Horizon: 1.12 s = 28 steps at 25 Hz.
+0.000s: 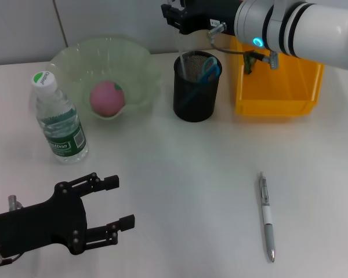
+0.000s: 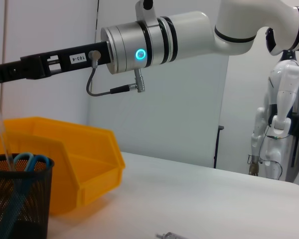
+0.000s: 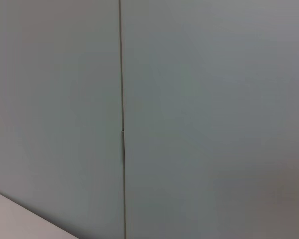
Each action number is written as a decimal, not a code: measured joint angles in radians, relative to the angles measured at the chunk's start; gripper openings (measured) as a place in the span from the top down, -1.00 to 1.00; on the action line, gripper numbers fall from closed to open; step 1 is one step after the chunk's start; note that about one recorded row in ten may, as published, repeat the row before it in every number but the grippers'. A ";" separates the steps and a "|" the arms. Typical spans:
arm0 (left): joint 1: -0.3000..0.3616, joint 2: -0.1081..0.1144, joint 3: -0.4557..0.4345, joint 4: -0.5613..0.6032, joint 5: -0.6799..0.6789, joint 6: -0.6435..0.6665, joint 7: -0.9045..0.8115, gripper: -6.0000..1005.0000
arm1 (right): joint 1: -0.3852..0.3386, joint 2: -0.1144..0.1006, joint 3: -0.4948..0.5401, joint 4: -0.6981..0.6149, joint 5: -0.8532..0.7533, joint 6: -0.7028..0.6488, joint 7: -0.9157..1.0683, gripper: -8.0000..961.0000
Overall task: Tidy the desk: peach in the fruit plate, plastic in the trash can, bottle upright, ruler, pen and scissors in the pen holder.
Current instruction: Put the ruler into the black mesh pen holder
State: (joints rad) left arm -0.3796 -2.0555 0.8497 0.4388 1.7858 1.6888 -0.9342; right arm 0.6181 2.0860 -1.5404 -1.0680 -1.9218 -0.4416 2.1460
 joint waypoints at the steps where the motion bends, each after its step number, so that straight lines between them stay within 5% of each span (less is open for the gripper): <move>1: 0.000 0.000 0.000 0.000 0.000 0.000 0.000 -0.59 | 0.000 0.000 -0.001 0.001 0.000 0.000 0.000 0.13; 17: -0.004 0.003 0.000 0.003 -0.003 -0.003 0.000 -0.59 | -0.003 0.000 0.003 -0.003 0.000 -0.003 0.000 0.09; 23: -0.005 0.005 0.000 0.008 -0.003 -0.005 0.000 -0.59 | -0.002 -0.003 0.006 -0.009 0.025 -0.002 0.000 -0.38; 28: -0.005 0.005 0.000 0.012 -0.003 -0.005 0.000 -0.59 | -0.006 -0.002 0.005 -0.019 0.041 -0.001 0.000 -0.42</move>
State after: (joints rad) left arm -0.3851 -2.0507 0.8498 0.4513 1.7824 1.6840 -0.9341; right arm 0.6117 2.0844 -1.5349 -1.0867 -1.8811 -0.4431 2.1459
